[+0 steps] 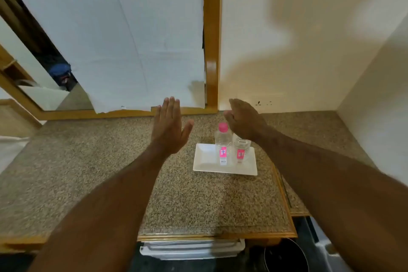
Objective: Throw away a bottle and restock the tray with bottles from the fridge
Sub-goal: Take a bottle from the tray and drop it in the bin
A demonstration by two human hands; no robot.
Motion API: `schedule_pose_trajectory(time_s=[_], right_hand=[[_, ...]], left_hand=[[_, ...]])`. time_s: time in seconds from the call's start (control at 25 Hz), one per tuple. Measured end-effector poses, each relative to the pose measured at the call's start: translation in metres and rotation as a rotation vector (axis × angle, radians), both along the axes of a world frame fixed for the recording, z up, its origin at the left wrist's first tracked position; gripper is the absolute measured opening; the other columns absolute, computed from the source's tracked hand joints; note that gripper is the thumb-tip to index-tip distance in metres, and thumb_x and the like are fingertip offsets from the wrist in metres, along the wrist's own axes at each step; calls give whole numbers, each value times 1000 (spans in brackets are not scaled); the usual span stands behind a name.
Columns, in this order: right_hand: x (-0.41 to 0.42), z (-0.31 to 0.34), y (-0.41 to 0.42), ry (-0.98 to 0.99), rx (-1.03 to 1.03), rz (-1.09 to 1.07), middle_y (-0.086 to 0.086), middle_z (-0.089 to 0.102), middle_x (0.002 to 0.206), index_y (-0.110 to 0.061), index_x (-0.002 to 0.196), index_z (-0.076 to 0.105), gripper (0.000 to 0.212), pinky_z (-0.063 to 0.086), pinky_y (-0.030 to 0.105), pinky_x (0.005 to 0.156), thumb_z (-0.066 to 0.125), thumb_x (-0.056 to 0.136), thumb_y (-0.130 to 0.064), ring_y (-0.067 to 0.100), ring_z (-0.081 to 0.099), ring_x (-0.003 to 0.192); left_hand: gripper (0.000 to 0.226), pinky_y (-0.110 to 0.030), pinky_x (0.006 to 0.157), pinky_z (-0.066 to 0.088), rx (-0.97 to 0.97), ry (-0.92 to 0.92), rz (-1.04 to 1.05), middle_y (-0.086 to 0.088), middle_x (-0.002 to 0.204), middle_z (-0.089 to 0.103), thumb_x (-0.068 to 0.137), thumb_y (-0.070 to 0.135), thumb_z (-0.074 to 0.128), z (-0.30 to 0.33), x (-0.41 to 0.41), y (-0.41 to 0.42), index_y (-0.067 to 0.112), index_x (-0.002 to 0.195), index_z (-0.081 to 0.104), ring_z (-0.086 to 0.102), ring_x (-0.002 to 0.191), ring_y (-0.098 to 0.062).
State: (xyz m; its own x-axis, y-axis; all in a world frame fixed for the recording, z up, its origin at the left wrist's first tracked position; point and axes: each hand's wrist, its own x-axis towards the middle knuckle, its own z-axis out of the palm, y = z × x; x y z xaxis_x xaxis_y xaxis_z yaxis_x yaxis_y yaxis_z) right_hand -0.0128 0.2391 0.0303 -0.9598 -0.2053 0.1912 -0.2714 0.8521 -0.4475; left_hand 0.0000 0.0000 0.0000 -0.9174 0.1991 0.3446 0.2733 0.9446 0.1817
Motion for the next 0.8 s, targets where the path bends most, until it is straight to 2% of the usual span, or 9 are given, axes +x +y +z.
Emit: schedule_pose_trajectory(time_s=[0.08, 0.16, 0.24, 0.32, 0.52, 0.6, 0.64, 0.72, 0.8], right_hand=[[0, -15, -3, 9, 51, 48, 8, 59, 98, -10, 108, 52, 29, 44, 37, 80, 45, 94, -34, 31, 57, 99], [6, -27, -5, -37, 152, 130, 4, 57, 90, -13, 95, 54, 26, 46, 41, 82, 57, 87, -38, 23, 54, 86], [4, -30, -9, -72, 318, 170, 5, 62, 102, -17, 98, 56, 38, 37, 49, 101, 70, 75, -43, 25, 54, 95], [1, -27, -13, -99, 413, 127, 5, 62, 110, -21, 102, 54, 44, 18, 55, 112, 77, 69, -40, 27, 52, 111], [-5, -19, -26, -182, 543, 84, 3, 65, 109, -22, 101, 55, 48, -1, 64, 113, 83, 64, -34, 25, 49, 120], [-4, -7, -30, -213, 551, 85, 0, 67, 106, -21, 101, 57, 49, 3, 62, 113, 85, 63, -35, 23, 53, 115], [-4, 1, -31, -223, 531, 83, -1, 68, 104, -20, 101, 58, 50, 13, 57, 112, 86, 62, -35, 23, 56, 110], [0, 23, -33, -256, 482, 68, 1, 69, 99, -18, 99, 58, 53, 38, 42, 93, 88, 60, -35, 22, 60, 96], [8, 50, -32, -302, 453, 54, 2, 69, 90, -14, 92, 60, 52, 47, 33, 74, 90, 55, -34, 20, 62, 83]], left_hand=[[77, -55, 120, 19, 18, -56, 10, -27, 154, 28, 95, 53, 33, -20, 4, -1, -3, 146, 22, 18, 147, -38], [77, -56, 119, 20, 1, -114, 17, -26, 154, 30, 94, 54, 32, -42, 14, -2, -1, 146, 23, 20, 147, -37], [77, -56, 119, 21, -5, -135, 13, -25, 154, 30, 94, 55, 30, -54, 16, -3, -1, 145, 23, 20, 147, -36], [76, -56, 119, 21, 10, -144, 4, -24, 154, 30, 95, 56, 29, -52, 16, -4, -1, 146, 23, 20, 147, -36], [76, -55, 119, 21, 22, -147, 1, -24, 154, 30, 95, 55, 30, -48, 19, -12, 0, 146, 23, 20, 147, -35], [75, -55, 119, 22, 24, -133, -9, -25, 154, 30, 95, 55, 31, -41, 20, -16, 0, 145, 23, 20, 147, -36], [75, -56, 118, 23, 30, -127, -11, -25, 153, 31, 95, 54, 32, -37, 20, -18, -1, 145, 23, 20, 146, -37], [75, -57, 117, 24, 30, -108, -21, -26, 152, 32, 95, 53, 33, -27, 19, -19, -2, 145, 24, 22, 145, -38], [75, -57, 117, 25, 33, -88, -42, -27, 152, 32, 95, 53, 33, -14, 20, -17, -3, 145, 24, 23, 145, -39]])
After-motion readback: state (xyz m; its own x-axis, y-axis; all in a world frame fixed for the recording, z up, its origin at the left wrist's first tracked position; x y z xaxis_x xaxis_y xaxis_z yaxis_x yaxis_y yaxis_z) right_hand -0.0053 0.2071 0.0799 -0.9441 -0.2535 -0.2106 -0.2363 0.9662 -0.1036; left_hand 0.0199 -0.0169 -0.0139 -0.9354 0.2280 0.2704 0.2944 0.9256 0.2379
